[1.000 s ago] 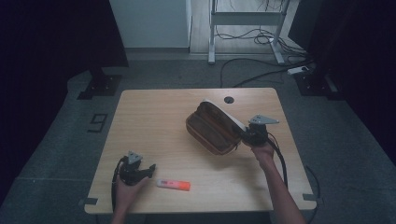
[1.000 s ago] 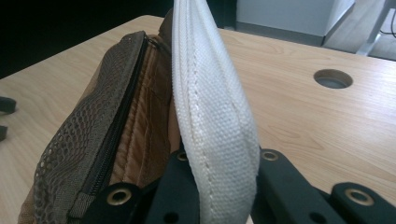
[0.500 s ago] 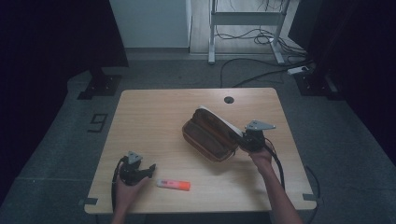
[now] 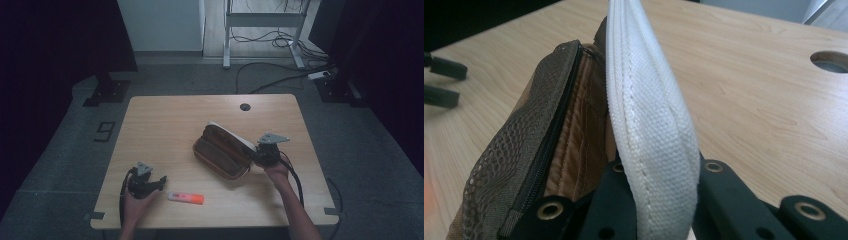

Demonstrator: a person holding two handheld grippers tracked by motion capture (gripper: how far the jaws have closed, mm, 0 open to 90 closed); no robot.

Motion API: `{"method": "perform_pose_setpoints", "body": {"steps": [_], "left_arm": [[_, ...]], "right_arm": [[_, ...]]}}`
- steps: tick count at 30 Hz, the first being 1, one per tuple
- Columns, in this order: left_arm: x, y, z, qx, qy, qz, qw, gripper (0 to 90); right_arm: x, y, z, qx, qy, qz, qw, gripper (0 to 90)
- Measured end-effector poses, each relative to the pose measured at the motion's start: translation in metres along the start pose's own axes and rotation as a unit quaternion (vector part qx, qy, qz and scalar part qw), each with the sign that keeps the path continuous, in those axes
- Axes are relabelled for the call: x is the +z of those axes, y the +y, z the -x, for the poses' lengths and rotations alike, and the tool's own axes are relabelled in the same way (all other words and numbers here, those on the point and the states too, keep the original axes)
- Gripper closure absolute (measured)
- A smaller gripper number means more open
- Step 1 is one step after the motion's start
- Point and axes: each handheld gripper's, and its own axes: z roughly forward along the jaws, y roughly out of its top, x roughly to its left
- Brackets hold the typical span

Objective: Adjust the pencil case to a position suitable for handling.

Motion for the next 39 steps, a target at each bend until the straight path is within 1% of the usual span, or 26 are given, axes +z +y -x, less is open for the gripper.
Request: {"method": "perform_pose_setpoints", "body": {"steps": [4, 9, 10, 12, 13, 15, 17, 20, 22, 26, 29, 31, 32, 33, 39], "left_arm": [[0.000, 0.000, 0.000, 0.000, 0.000, 0.000, 1.0000, 27.3], [0.000, 0.000, 0.000, 0.000, 0.000, 0.000, 1.0000, 27.3], [0.000, 0.000, 0.000, 0.000, 0.000, 0.000, 1.0000, 27.3], [0.000, 0.000, 0.000, 0.000, 0.000, 0.000, 1.0000, 27.3], [0.000, 0.000, 0.000, 0.000, 0.000, 0.000, 1.0000, 27.3], [0.000, 0.000, 0.000, 0.000, 0.000, 0.000, 1.0000, 27.3], [0.000, 0.000, 0.000, 0.000, 0.000, 0.000, 1.0000, 27.3], [0.000, 0.000, 0.000, 0.000, 0.000, 0.000, 1.0000, 27.3], [0.000, 0.000, 0.000, 0.000, 0.000, 0.000, 1.0000, 27.3], [0.000, 0.000, 0.000, 0.000, 0.000, 0.000, 1.0000, 27.3], [0.000, 0.000, 0.000, 0.000, 0.000, 0.000, 1.0000, 27.3], [0.000, 0.000, 0.000, 0.000, 0.000, 0.000, 1.0000, 27.3], [0.000, 0.000, 0.000, 0.000, 0.000, 0.000, 1.0000, 27.3], [0.000, 0.000, 0.000, 0.000, 0.000, 0.000, 1.0000, 27.3], [0.000, 0.000, 0.000, 0.000, 0.000, 0.000, 1.0000, 27.3]], "right_arm": [[0.003, -0.002, 0.001, -0.004, 0.000, -0.012, 0.9999, 82.8], [0.005, -0.003, 0.004, 0.002, 0.007, -0.017, 0.9998, 81.6], [0.005, -0.002, 0.004, 0.001, 0.007, -0.018, 0.9998, 80.5], [0.005, -0.003, 0.005, 0.000, 0.005, -0.022, 0.9998, 75.5], [0.005, -0.003, 0.005, -0.002, -0.002, -0.030, 0.9996, 73.2], [0.006, -0.003, 0.005, -0.003, -0.004, -0.034, 0.9994, 72.0], [0.006, -0.004, 0.006, 0.001, -0.007, -0.039, 0.9992, 69.9], [0.005, -0.004, 0.007, 0.007, -0.009, -0.035, 0.9993, 67.4], [0.004, -0.003, 0.006, 0.005, -0.016, -0.030, 0.9994, 58.0], [0.000, -0.002, 0.003, 0.008, -0.033, -0.024, 0.9991, 43.7], [-0.004, 0.000, 0.001, 0.014, -0.043, -0.014, 0.9989, 36.9], [-0.009, 0.001, 0.000, 0.018, -0.055, 0.000, 0.9983, 34.5], [-0.012, 0.001, -0.001, 0.020, -0.065, 0.012, 0.9976, 32.8], [-0.014, 0.000, -0.001, 0.022, -0.070, 0.017, 0.9971, 31.8], [-0.027, -0.002, -0.005, 0.028, -0.075, 0.033, 0.9962, 29.7]]}}
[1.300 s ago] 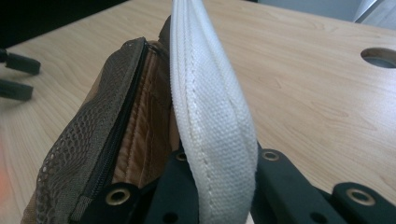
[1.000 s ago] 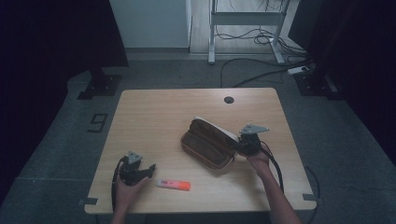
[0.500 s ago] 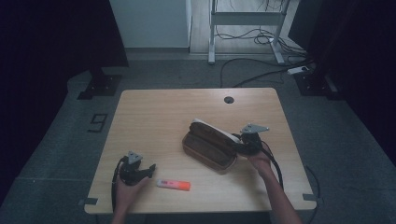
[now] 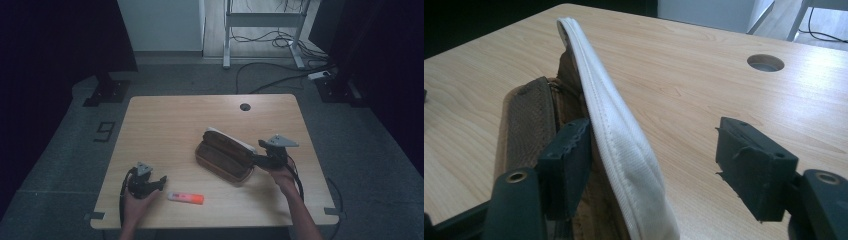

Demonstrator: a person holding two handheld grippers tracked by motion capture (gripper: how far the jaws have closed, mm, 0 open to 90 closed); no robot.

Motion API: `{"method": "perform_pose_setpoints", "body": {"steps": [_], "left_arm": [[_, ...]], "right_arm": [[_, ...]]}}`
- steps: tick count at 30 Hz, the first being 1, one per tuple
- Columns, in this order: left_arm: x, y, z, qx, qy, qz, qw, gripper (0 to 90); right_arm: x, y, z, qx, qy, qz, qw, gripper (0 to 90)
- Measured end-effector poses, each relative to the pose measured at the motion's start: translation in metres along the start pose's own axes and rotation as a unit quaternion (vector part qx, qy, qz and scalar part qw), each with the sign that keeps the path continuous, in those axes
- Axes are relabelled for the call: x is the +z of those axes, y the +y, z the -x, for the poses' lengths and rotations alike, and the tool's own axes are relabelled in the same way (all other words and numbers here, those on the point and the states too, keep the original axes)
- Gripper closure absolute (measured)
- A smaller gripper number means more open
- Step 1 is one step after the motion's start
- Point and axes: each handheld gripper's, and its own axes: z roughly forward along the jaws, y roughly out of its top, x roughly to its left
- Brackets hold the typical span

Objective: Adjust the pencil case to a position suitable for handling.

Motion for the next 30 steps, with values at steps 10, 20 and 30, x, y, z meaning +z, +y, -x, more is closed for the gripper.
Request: {"method": "perform_pose_setpoints", "body": {"steps": [10, 20, 30], "left_arm": [[0.000, 0.000, 0.000, 0.000, 0.000, 0.000, 1.0000, 27.3], [0.000, 0.000, 0.000, 0.000, 0.000, 0.000, 1.0000, 27.3], [0.000, 0.000, 0.000, 0.000, 0.000, 0.000, 1.0000, 27.3]], "right_arm": [[-0.015, -0.009, -0.013, 0.005, 0.016, 0.015, 0.9997, 29.9], [-0.019, -0.010, -0.027, -0.001, 0.028, 0.017, 0.9995, 30.0], [-0.029, -0.011, -0.034, -0.007, 0.023, 0.026, 0.9994, 30.0]]}}
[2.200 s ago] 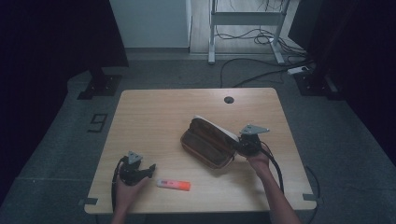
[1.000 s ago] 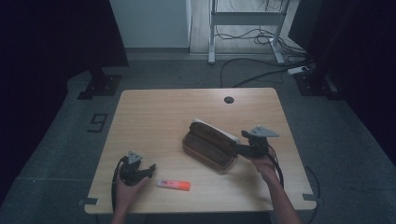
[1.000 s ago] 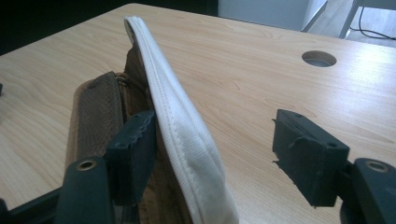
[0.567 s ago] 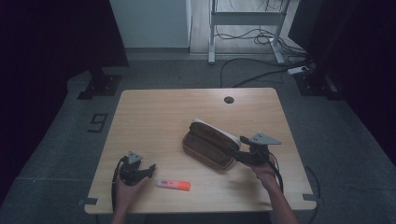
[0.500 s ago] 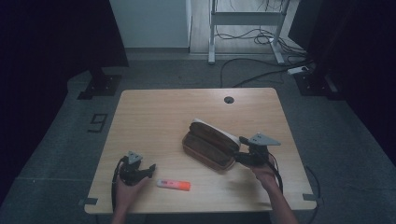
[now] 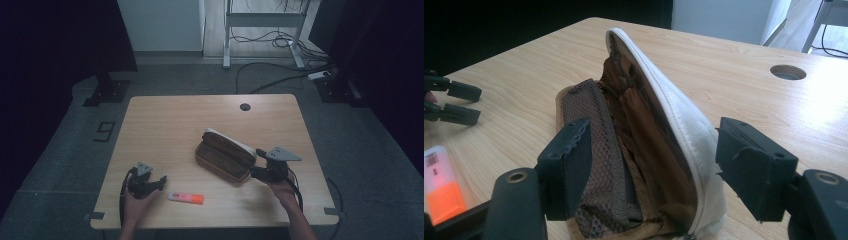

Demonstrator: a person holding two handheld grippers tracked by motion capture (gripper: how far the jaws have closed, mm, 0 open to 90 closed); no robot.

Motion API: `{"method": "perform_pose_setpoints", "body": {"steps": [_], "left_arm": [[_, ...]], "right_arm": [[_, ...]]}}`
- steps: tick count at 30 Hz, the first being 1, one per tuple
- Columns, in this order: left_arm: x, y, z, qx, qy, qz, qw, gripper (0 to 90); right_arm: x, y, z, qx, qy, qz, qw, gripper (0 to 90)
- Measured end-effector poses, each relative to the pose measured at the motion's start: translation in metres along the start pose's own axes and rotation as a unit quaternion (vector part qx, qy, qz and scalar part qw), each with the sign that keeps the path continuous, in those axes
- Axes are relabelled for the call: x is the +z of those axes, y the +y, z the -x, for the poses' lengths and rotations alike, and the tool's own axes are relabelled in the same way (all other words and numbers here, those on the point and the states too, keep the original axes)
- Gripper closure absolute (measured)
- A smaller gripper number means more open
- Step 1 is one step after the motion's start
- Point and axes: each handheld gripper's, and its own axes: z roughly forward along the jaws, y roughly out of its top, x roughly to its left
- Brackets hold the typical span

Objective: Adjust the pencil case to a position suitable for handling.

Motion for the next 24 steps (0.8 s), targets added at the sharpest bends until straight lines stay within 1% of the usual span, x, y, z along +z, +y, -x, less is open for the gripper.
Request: {"method": "perform_pose_setpoints", "body": {"steps": [6, 10, 21, 24], "left_arm": [[0.000, 0.000, 0.000, 0.000, 0.000, 0.000, 1.0000, 27.3], [0.000, 0.000, 0.000, 0.000, 0.000, 0.000, 1.0000, 27.3], [0.000, 0.000, 0.000, 0.000, 0.000, 0.000, 1.0000, 27.3], [0.000, 0.000, 0.000, 0.002, -0.002, -0.001, 1.0000, 27.6]], "right_arm": [[-0.005, 0.000, -0.005, -0.002, 0.006, 0.005, 1.0000, 30.0], [-0.006, 0.001, -0.011, -0.005, 0.017, 0.004, 0.9998, 30.0], [0.009, -0.003, -0.031, -0.019, 0.052, -0.018, 0.9983, 30.6], [0.013, -0.003, -0.036, -0.021, 0.059, -0.021, 0.9978, 30.6]]}}
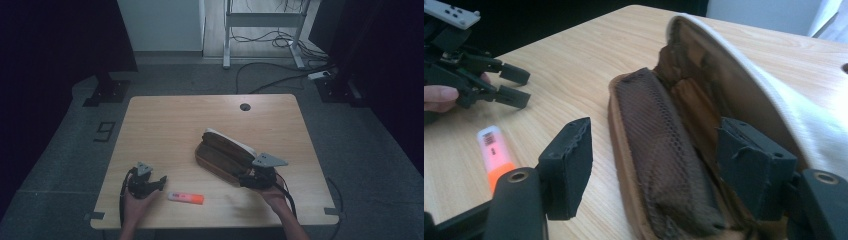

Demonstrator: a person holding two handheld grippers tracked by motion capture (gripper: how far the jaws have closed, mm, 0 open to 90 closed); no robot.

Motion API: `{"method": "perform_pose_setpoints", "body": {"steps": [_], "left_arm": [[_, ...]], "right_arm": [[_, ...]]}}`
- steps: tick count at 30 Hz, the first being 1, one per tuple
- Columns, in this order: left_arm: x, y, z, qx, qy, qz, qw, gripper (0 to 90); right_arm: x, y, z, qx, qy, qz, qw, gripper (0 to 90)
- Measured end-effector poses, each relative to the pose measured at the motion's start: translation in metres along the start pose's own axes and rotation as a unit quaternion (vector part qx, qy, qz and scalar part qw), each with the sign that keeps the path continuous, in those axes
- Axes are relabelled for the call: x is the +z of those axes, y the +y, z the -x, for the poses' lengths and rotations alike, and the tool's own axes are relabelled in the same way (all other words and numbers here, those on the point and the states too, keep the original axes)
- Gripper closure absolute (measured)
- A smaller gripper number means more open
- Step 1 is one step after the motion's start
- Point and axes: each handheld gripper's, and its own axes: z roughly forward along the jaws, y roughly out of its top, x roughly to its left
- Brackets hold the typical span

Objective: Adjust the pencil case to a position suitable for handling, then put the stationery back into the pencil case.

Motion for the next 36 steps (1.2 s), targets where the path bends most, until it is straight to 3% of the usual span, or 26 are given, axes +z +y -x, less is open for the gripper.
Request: {"method": "perform_pose_setpoints", "body": {"steps": [17, 36], "left_arm": [[0.000, 0.000, 0.000, -0.001, 0.000, 0.000, 1.0000, 27.5], [0.000, 0.000, 0.000, -0.001, 0.000, 0.000, 1.0000, 27.5]], "right_arm": [[0.030, 0.001, -0.027, -0.014, 0.042, -0.022, 0.9988, 33.0], [0.072, -0.008, -0.063, -0.034, 0.089, -0.059, 0.9937, 33.8]]}}
